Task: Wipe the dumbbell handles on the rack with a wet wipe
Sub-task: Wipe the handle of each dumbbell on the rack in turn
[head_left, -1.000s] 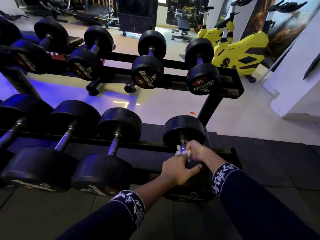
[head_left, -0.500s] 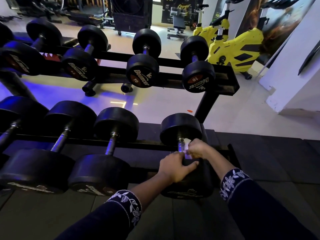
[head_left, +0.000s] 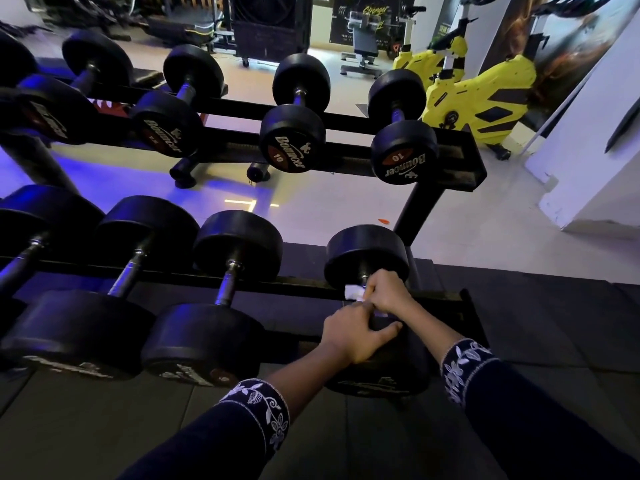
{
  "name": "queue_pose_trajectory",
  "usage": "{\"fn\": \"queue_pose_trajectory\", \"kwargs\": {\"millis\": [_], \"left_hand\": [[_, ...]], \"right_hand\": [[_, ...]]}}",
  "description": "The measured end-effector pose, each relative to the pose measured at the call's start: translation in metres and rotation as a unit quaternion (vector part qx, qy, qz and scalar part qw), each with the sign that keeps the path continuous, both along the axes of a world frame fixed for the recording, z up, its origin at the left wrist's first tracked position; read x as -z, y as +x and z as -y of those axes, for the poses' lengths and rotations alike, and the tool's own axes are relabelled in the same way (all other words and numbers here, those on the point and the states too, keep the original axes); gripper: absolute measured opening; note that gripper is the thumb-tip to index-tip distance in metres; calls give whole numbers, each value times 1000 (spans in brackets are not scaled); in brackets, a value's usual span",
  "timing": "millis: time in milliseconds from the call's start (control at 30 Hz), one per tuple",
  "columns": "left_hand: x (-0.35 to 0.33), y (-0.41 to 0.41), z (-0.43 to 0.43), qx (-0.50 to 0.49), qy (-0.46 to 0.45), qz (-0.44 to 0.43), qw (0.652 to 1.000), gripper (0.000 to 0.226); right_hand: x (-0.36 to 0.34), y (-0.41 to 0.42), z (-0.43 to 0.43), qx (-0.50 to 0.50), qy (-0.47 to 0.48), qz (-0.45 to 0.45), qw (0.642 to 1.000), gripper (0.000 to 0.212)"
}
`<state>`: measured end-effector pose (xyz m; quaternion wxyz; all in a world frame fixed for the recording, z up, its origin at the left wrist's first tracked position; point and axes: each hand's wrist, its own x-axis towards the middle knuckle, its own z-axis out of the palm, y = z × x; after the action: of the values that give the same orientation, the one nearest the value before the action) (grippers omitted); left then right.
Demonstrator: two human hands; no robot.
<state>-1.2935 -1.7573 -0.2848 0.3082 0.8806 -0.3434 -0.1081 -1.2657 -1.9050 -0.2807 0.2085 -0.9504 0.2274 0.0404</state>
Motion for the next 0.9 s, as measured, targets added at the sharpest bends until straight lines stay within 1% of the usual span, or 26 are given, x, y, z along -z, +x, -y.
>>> {"fn": "queue_pose_trajectory", "kwargs": {"millis": [67,133,233,400,433,500,533,633,667,700,733,767,800,833,867,900], "left_hand": [[0,0,0,4,-7,0,1000,55],[-1,0,0,1,-9,-1,1000,51],[-3,-1,0,-13,3,-6,1000,53],[0,0,-1,-4,-5,-1,1000,50],[0,1,-1,2,-10,-1,1000,52],[0,1,-1,12,-13,-4,1000,57],[0,1,-1,12,-13,-4,1000,56],[-1,0,0,-3,-4,1,1000,49],[-1,-1,0,-9,1,3,1000,50],[-2,-1,0,-12,2,1,1000,50],[-2,-2,0,-13,2,-1,1000,49],[-2,-2,0,-12,1,-3,1000,47],[-3,-2,-1,-11,0,-5,1000,45],[-3,-2,-1,-11,-2,-4,1000,45],[-4,-2,-1,-11,-2,-2,1000,45],[-4,-2,-1,-11,-1,0,1000,46]], "right_hand": [[3,-3,-2,-16,-6,-1,1000,10],[0,1,2,3,1,27,1000,7],[-11,12,7,51,32,60,996,25],[-5,2,5,49,-9,43,998,33],[-1,-3,6,49,-3,35,998,31],[3,-10,9,43,15,24,999,20],[3,-11,11,50,29,31,998,18],[-1,-6,16,132,102,65,984,29],[2,-3,18,160,149,68,973,28],[6,0,20,185,215,62,957,26],[13,1,21,215,297,55,929,22],[20,3,22,248,387,57,886,18],[23,3,22,271,472,70,836,15],[21,-2,21,277,521,65,805,16],[20,-6,22,270,553,47,787,20],[17,-10,23,268,561,26,783,22]]}}
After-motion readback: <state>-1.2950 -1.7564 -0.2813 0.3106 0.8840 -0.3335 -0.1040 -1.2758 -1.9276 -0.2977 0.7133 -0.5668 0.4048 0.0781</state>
